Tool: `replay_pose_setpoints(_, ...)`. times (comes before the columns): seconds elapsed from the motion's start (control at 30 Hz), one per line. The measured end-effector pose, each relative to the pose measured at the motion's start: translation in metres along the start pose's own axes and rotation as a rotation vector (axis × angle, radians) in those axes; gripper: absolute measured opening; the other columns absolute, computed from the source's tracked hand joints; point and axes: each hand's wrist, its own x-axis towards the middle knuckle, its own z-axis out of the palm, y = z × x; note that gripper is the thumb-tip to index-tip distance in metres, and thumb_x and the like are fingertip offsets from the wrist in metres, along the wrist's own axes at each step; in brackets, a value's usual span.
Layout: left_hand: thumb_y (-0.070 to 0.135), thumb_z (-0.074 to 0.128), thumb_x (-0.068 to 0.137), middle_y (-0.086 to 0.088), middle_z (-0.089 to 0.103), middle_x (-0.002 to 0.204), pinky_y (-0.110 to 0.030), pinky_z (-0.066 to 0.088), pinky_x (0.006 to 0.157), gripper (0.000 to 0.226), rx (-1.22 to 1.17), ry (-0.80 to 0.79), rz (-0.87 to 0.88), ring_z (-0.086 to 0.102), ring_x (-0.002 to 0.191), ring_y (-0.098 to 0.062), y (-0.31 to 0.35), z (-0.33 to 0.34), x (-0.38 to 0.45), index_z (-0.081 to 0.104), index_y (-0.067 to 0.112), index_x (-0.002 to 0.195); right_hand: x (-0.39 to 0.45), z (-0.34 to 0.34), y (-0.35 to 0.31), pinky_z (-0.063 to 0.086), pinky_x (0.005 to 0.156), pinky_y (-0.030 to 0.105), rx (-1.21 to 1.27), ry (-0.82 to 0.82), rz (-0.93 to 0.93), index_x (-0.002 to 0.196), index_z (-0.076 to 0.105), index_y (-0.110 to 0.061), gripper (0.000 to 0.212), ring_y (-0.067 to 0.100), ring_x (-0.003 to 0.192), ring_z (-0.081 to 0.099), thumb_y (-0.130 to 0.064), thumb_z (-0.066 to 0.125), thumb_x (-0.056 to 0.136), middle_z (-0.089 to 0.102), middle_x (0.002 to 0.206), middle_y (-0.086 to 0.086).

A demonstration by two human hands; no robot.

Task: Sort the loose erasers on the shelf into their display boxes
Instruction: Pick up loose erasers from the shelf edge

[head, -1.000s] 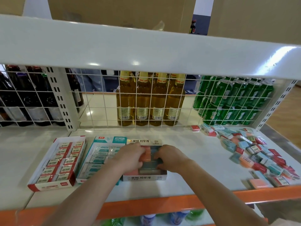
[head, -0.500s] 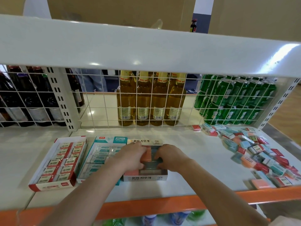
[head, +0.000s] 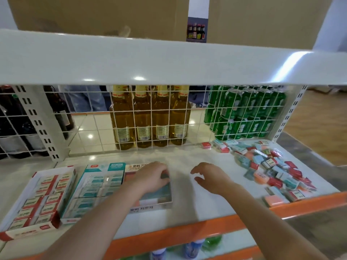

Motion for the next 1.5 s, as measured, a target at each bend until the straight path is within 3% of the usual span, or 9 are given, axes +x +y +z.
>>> replay_pose_setpoints(0.27,0.027,0.051,0.092,0.004,0.058,0.114,-0.028,0.045,0.084,0.020,0.068,0.040,0.116,0.055,0.101,-0.014,0.062,0.030,0.044,0.061,0.021,0.108,-0.040,-0.014,0.078,0.043,0.094,0.027,-0.022,0.073,0.253,0.124,0.056,-0.022,0.033,0.017,0.115,0.052,-0.018,0.045,0.094,0.055,0.126,-0.001)
replay_pose_setpoints(0.57,0.029,0.048,0.092,0.001,0.059,0.114,-0.026,0.043,0.083,0.026,0.091,-0.097,0.234,0.054,0.104,-0.016,0.113,0.061,0.082,0.062,0.019,0.111,-0.069,-0.028,0.144,0.045,0.080,0.024,0.030,0.177,0.561,0.116,0.061,-0.016,0.026,0.020,0.102,0.058,-0.023,0.053,0.092,0.058,0.121,0.005)
replay_pose_setpoints(0.67,0.029,0.047,0.092,0.002,0.059,0.115,-0.027,0.044,0.086,0.026,0.090,-0.133,0.229,0.054,0.106,-0.017,0.124,0.070,0.090,0.061,0.020,0.112,-0.072,-0.030,0.155,0.043,0.072,0.022,0.012,0.133,0.575,0.111,0.060,-0.012,0.025,0.016,0.090,0.053,-0.026,0.051,0.093,0.057,0.118,0.007)
replay_pose_setpoints(0.83,0.029,0.047,0.091,0.001,0.059,0.114,-0.026,0.044,0.087,0.026,0.081,-0.159,0.227,0.054,0.106,-0.017,0.133,0.081,0.099,0.060,0.021,0.113,-0.068,-0.027,0.165,0.046,0.073,0.024,-0.019,0.090,0.564,0.109,0.061,-0.013,0.029,0.017,0.089,0.054,-0.034,0.047,0.094,0.056,0.112,0.005)
replay_pose_setpoints(0.97,0.028,0.048,0.092,0.002,0.059,0.115,-0.025,0.042,0.088,0.028,0.060,-0.141,0.213,0.053,0.108,-0.016,0.137,0.085,0.108,0.059,0.020,0.116,-0.062,-0.026,0.170,0.033,0.051,0.018,0.050,0.107,0.575,0.088,0.054,-0.017,0.015,0.015,0.076,0.049,-0.031,0.050,0.093,0.053,0.091,0.000)
replay_pose_setpoints(1.07,0.029,0.050,0.092,0.002,0.058,0.116,-0.025,0.043,0.089,0.029,0.026,-0.108,0.187,0.054,0.108,-0.015,0.141,0.088,0.116,0.058,0.021,0.118,-0.061,-0.028,0.176,0.035,0.051,0.017,0.124,0.149,0.577,0.098,0.051,-0.016,0.008,0.014,0.078,0.051,-0.018,0.051,0.091,0.053,0.087,-0.004)
replay_pose_setpoints(1.17,0.031,0.051,0.092,0.001,0.055,0.121,-0.028,0.044,0.093,0.033,0.002,-0.094,0.189,0.053,0.110,-0.015,0.149,0.093,0.123,0.055,0.021,0.123,-0.064,-0.030,0.184,0.048,0.068,0.021,0.186,0.234,0.583,0.109,0.056,-0.015,0.021,0.015,0.086,0.058,-0.010,0.052,0.089,0.062,0.103,0.001)
replay_pose_setpoints(1.37,0.033,0.052,0.092,-0.003,0.045,0.135,-0.032,0.039,0.099,0.046,0.035,-0.132,0.333,0.043,0.122,-0.021,0.182,0.102,0.136,0.045,0.022,0.136,-0.075,-0.036,0.203,0.037,0.052,0.010,0.229,0.324,0.605,0.117,0.060,-0.016,0.028,0.013,0.082,0.057,-0.011,0.047,0.094,0.060,0.115,0.003)
replay_pose_setpoints(1.5,0.036,0.053,0.092,-0.005,0.046,0.126,-0.034,0.042,0.095,0.045,0.046,-0.163,0.372,0.046,0.116,-0.023,0.205,0.111,0.143,0.049,0.019,0.133,-0.082,-0.037,0.210,0.034,0.049,0.008,0.254,0.345,0.622,0.124,0.057,-0.016,0.031,0.010,0.082,0.051,-0.016,0.045,0.096,0.057,0.120,0.002)
